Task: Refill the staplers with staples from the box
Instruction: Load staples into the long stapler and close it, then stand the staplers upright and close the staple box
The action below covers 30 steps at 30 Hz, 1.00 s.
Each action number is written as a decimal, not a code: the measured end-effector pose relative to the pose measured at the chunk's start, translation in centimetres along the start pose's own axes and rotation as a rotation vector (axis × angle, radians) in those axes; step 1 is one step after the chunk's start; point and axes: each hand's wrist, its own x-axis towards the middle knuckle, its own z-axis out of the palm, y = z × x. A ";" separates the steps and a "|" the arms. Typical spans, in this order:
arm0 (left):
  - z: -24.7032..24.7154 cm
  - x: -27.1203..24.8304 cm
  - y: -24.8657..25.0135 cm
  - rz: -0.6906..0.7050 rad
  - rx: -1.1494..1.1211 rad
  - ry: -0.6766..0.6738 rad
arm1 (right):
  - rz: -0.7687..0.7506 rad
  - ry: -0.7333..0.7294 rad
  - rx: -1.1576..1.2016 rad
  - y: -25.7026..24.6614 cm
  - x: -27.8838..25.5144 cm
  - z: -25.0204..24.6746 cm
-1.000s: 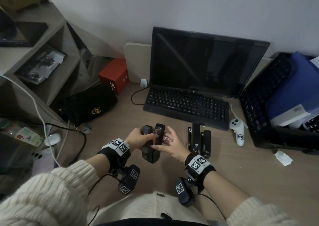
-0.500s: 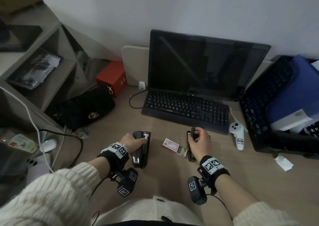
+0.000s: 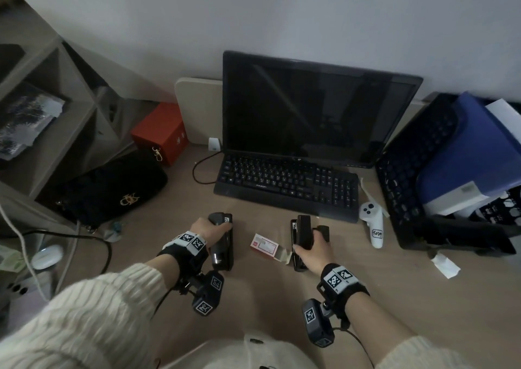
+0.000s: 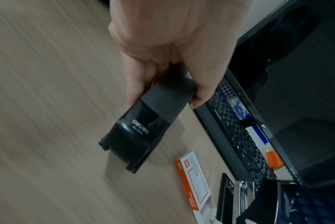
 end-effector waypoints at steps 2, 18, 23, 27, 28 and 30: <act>0.0 0.3 0.0 -0.019 -0.019 -0.011 | 0.003 -0.009 -0.046 -0.1 0.1 0.1; 0.3 1.1 -0.3 -0.011 0.159 -0.028 | -0.052 0.121 -0.230 -0.7 -0.8 0.3; 0.5 0.7 -0.4 0.029 0.260 -0.072 | -0.101 0.264 0.066 -2.1 -1.0 -0.5; 1.5 -0.4 -0.7 0.063 0.406 -0.126 | -0.120 0.231 0.275 -3.5 -0.9 -1.2; 1.7 -0.5 -0.9 0.067 0.424 -0.143 | -0.121 0.176 0.313 -4.0 -1.0 -1.0; 1.6 -1.0 -1.4 0.066 0.405 -0.200 | -0.143 0.066 0.353 -5.0 -1.3 -0.1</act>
